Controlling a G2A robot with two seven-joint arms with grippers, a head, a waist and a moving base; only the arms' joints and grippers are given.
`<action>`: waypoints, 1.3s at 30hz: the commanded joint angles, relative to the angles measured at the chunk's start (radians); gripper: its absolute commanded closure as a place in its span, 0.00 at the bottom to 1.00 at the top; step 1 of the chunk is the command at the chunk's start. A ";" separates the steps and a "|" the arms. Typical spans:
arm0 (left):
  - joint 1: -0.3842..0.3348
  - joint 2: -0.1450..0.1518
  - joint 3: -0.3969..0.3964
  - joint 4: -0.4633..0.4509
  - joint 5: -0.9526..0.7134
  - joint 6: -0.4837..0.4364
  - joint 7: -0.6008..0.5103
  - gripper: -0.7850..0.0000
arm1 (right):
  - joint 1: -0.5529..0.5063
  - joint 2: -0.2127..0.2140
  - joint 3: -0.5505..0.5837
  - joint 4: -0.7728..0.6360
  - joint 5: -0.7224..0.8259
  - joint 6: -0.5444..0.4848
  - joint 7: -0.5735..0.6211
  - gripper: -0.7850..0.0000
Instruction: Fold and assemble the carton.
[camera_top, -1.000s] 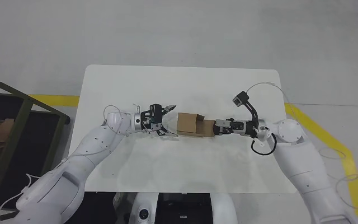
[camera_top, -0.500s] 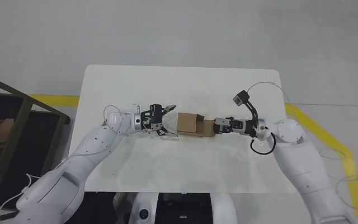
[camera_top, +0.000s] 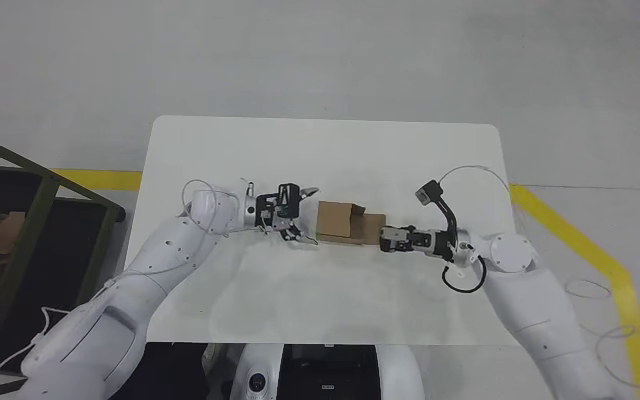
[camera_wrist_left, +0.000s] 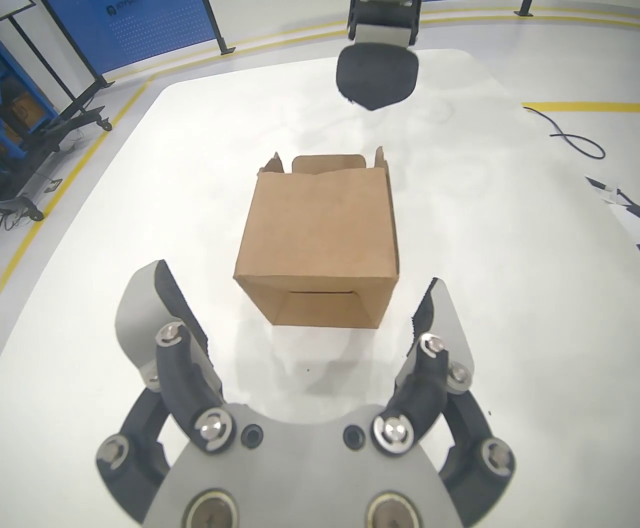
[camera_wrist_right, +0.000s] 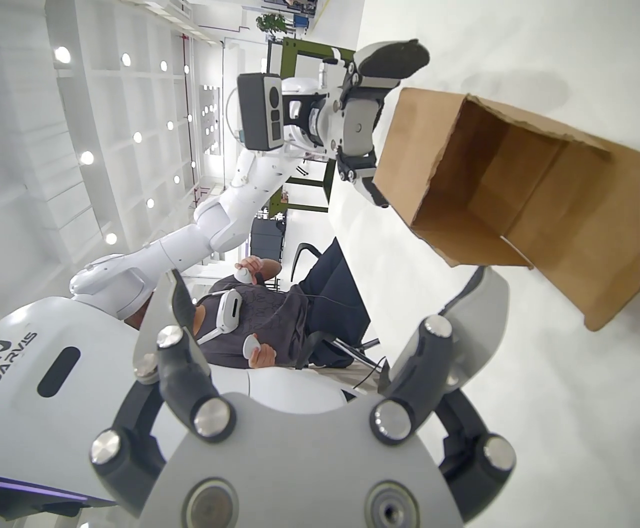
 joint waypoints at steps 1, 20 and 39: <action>-0.001 -0.002 0.007 -0.001 -0.003 -0.008 0.000 0.00 | 0.005 -0.002 -0.006 0.009 -0.001 -0.011 0.000 0.00; -0.066 -0.060 0.099 0.151 -0.046 0.022 0.080 0.00 | 0.077 -0.027 -0.098 0.158 -0.025 -0.096 0.017 0.02; -0.100 -0.092 0.142 0.230 -0.060 0.028 0.106 0.16 | 0.057 0.003 -0.066 0.104 -0.140 0.022 0.060 0.58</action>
